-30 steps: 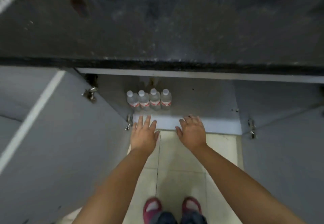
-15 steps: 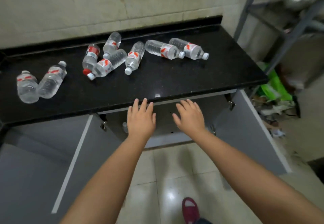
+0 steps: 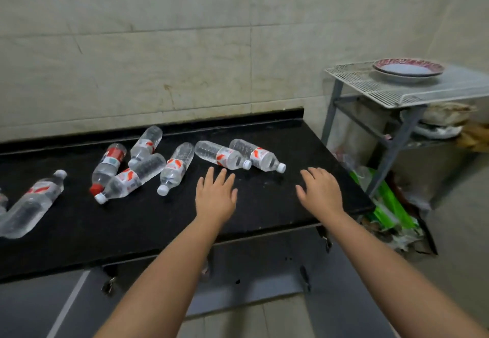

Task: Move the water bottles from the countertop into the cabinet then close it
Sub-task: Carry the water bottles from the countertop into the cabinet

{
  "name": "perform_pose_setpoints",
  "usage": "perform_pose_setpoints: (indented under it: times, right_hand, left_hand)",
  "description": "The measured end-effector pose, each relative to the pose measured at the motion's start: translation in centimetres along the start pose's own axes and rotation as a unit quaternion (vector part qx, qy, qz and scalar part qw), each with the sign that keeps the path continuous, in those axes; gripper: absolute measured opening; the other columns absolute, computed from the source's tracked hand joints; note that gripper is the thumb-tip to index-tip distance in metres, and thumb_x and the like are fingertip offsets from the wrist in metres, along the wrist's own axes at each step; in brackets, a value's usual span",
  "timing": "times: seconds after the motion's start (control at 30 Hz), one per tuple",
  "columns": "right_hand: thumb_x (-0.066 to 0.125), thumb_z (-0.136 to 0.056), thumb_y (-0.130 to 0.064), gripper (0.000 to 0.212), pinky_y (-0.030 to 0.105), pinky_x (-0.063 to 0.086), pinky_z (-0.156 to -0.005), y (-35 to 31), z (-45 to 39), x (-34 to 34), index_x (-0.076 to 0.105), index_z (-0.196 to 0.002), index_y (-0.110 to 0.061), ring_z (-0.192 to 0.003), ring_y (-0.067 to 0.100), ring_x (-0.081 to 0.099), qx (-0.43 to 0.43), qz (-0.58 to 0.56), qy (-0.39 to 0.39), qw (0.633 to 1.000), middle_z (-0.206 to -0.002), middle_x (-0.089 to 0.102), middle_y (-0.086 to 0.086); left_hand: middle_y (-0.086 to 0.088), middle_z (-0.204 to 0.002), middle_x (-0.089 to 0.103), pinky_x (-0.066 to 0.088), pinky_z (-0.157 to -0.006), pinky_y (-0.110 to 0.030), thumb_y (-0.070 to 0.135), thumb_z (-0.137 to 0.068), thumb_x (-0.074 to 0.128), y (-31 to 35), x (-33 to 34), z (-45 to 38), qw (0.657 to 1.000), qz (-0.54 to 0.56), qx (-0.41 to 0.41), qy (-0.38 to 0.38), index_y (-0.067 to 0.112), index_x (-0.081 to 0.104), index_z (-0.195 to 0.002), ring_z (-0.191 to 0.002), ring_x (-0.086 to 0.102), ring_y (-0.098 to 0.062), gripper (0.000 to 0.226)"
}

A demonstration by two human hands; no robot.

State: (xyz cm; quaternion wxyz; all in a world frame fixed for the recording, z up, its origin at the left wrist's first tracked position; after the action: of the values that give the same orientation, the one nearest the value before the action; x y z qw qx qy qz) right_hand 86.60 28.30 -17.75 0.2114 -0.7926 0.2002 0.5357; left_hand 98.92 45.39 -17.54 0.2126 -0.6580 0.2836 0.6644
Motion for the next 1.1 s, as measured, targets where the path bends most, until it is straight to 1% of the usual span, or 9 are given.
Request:
perform_pose_setpoints:
  times: [0.13,0.2,0.53,0.67,0.77,0.9,1.0,1.03,1.1]
  right_hand:
    - [0.058,-0.089,-0.024,0.044,0.039,0.041,-0.104,2.9,-6.0,4.7,0.053,-0.129,-0.006,-0.125,0.03,0.05,0.043,-0.016,-0.077,0.996,-0.134,0.056,0.014]
    - [0.051,-0.093,-0.029,0.047,0.036,0.038,-0.107,3.5,-8.6,6.8,0.045,-0.135,-0.009,-0.13,0.026,0.044,0.056,-0.029,-0.118,0.991,-0.14,0.05,0.01]
    - [0.056,-0.091,-0.017,0.056,0.035,0.038,-0.108,1.8,-12.7,16.3,0.033,-0.142,-0.014,-0.134,0.024,0.038,0.113,-0.163,-0.207,0.958,-0.149,0.031,0.007]
    - [0.059,-0.089,-0.01,0.049,0.035,0.034,-0.11,1.6,-13.1,16.6,0.041,-0.135,-0.006,-0.137,0.024,0.033,0.103,-0.17,-0.18,0.963,-0.148,0.035,0.01]
    - [0.057,-0.089,-0.007,0.033,0.031,0.042,-0.096,2.0,-14.5,17.2,0.048,-0.12,-0.004,-0.121,0.024,0.048,0.115,-0.192,-0.183,0.957,-0.131,0.05,0.011]
    - [0.051,-0.092,-0.006,0.024,0.027,0.044,-0.085,2.3,-14.9,17.9,0.052,-0.115,-0.001,-0.106,0.024,0.054,0.108,-0.193,-0.178,0.959,-0.121,0.054,0.013]
    - [0.052,-0.09,-0.002,0.026,0.03,0.046,-0.085,1.9,-14.4,17.8,0.055,-0.115,0.004,-0.104,0.029,0.055,0.087,-0.194,-0.156,0.965,-0.119,0.055,0.018]
    - [0.055,-0.088,-0.001,0.025,0.031,0.047,-0.083,1.7,-14.1,17.8,0.057,-0.113,0.004,-0.101,0.03,0.056,0.086,-0.191,-0.159,0.965,-0.116,0.056,0.019]
    - [0.064,-0.08,0.001,0.021,0.035,0.052,-0.074,1.4,-13.7,17.2,0.062,-0.101,0.004,-0.088,0.032,0.062,0.062,-0.185,-0.151,0.969,-0.103,0.061,0.02]
  left_hand:
    - [0.002,-0.16,0.019,0.013,-0.121,-0.042,0.035,-0.102,0.029,1.1,1.7,-7.0,1.0,-0.014,0.011,-0.023,0.022,0.024,-0.148,-0.15,0.004,-0.025,0.049]
    - [0.002,-0.159,0.021,0.014,-0.121,-0.041,0.035,-0.102,0.028,1.2,2.7,-9.9,0.999,-0.014,0.012,-0.031,0.022,0.025,-0.148,-0.15,0.005,-0.025,0.048]
    - [0.003,-0.159,0.02,0.013,-0.121,-0.038,0.032,-0.102,0.03,1.1,10.0,-17.1,0.988,-0.025,0.075,-0.129,0.022,0.025,-0.148,-0.149,0.008,-0.023,0.047]
    - [-0.003,-0.161,0.012,0.009,-0.122,-0.037,0.014,-0.1,0.036,2.1,11.0,-19.6,0.972,-0.093,0.166,-0.136,0.017,0.022,-0.149,-0.149,0.005,-0.025,0.051]
    - [-0.01,-0.158,0.017,0.015,-0.12,-0.038,0.008,-0.096,0.043,3.0,11.6,-21.7,0.957,-0.142,0.219,-0.127,0.01,0.028,-0.145,-0.146,0.014,-0.029,0.051]
    - [-0.017,-0.132,0.048,0.039,-0.1,-0.036,0.005,-0.092,0.048,4.1,12.3,-23.1,0.94,-0.158,0.282,-0.108,-0.001,0.051,-0.124,-0.122,0.046,-0.031,0.032]
    - [-0.018,-0.103,0.065,0.053,-0.082,-0.031,0.019,-0.087,0.054,4.1,11.4,-24.6,0.942,-0.127,0.304,-0.063,-0.002,0.066,-0.099,-0.096,0.062,-0.029,0.026]
    - [-0.017,-0.094,0.068,0.055,-0.072,-0.03,0.026,-0.082,0.059,4.1,11.7,-24.6,0.931,-0.154,0.325,-0.071,-0.001,0.068,-0.09,-0.087,0.064,-0.029,0.029]
    - [-0.01,-0.065,0.068,0.054,-0.047,-0.021,0.019,-0.045,0.09,3.8,11.3,-24.5,0.92,-0.173,0.347,-0.062,0.004,0.07,-0.063,-0.058,0.066,-0.024,0.031]
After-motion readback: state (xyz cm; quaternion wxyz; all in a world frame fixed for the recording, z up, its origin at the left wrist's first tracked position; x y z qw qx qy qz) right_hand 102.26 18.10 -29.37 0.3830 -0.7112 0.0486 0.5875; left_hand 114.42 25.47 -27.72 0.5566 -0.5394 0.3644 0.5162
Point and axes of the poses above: each hand's wrist, its own z-axis away from the middle knuckle, its own x-axis out of the palm, y = z × x, the point moved 6 cm from there along -z, towards the middle knuckle
